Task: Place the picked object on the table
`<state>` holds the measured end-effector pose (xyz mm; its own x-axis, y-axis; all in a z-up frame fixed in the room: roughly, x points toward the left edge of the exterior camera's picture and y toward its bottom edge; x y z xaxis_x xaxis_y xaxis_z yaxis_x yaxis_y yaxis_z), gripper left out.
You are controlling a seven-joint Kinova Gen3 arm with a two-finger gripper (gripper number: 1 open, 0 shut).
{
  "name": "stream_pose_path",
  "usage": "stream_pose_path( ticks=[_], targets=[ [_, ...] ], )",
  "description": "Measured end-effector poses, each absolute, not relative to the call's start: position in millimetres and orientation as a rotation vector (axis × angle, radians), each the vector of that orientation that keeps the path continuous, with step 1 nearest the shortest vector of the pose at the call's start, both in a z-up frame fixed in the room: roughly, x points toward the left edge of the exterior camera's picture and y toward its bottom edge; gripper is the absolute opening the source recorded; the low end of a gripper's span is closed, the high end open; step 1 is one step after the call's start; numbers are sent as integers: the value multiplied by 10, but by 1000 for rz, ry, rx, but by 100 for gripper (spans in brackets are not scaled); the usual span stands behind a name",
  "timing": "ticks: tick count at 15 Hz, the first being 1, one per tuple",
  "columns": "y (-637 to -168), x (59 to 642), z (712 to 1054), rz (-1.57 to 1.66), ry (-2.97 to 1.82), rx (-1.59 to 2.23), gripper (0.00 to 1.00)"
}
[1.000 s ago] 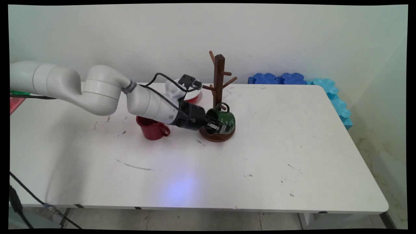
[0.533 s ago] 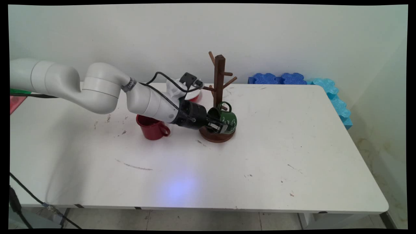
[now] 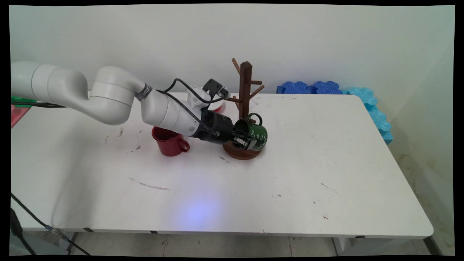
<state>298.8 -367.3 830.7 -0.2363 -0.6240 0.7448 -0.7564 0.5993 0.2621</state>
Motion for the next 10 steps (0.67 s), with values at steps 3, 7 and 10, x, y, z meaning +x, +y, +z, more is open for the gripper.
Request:
stream_pose_path(
  ticks=[3, 7, 10],
  targets=[
    [-3645, 2967, 8338, 190, -1961, 1081, 0],
    [-3596, 2933, 8377, 185, -1975, 1063, 0],
    [-3546, 2906, 8402, 181, -1987, 1051, 0]
  ],
)
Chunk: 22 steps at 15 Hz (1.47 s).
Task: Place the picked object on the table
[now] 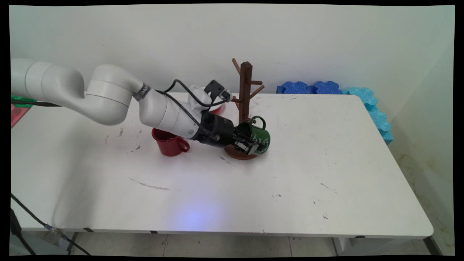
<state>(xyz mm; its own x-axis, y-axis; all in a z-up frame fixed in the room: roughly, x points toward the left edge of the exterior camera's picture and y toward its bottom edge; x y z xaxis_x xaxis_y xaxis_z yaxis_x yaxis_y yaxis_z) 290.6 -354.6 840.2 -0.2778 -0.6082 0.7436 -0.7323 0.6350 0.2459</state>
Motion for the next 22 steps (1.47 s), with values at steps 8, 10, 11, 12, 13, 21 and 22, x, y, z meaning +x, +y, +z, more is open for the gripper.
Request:
stream_pose_path(
  ticks=[8, 10, 11, 12, 13, 21, 22],
  targets=[
    [-3372, 2875, 8495, 186, -2051, 995, 0],
    [-3325, 2901, 8527, 195, -2077, 977, 0],
    [-3300, 2919, 8544, 201, -2092, 966, 0],
    [-3279, 2938, 8559, 206, -2107, 957, 0],
    [-3254, 2962, 8576, 213, -2126, 945, 0],
    [-3130, 3177, 8697, 261, -2289, 857, 0],
    [-3116, 3215, 8711, 266, -2317, 846, 0]
  ],
)
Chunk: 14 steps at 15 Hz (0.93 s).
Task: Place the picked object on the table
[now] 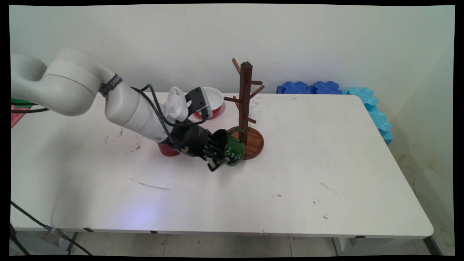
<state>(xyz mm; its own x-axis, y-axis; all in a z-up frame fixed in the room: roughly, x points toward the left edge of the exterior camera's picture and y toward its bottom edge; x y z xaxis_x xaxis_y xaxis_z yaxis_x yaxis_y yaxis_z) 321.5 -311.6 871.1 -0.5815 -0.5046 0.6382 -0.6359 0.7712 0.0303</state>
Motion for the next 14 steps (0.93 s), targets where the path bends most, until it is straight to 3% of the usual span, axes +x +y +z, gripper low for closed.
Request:
stream_pose_path(
  ticks=[14],
  targets=[
    [-2983, 3536, 8723, 281, -2643, 708, 0]
  ],
)
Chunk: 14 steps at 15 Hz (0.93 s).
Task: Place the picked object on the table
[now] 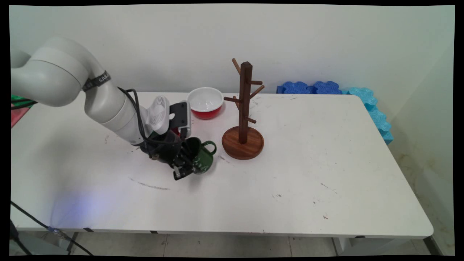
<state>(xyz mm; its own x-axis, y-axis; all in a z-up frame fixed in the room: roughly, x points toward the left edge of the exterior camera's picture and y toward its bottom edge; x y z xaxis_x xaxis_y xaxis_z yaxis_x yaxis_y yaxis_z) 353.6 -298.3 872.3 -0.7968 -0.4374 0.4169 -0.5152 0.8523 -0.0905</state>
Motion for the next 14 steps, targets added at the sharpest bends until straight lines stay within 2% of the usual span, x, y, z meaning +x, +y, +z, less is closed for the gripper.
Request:
stream_pose_path(
  ticks=[14],
  targets=[
    [-2941, 3670, 8570, 254, -2798, 670, 0]
  ],
)
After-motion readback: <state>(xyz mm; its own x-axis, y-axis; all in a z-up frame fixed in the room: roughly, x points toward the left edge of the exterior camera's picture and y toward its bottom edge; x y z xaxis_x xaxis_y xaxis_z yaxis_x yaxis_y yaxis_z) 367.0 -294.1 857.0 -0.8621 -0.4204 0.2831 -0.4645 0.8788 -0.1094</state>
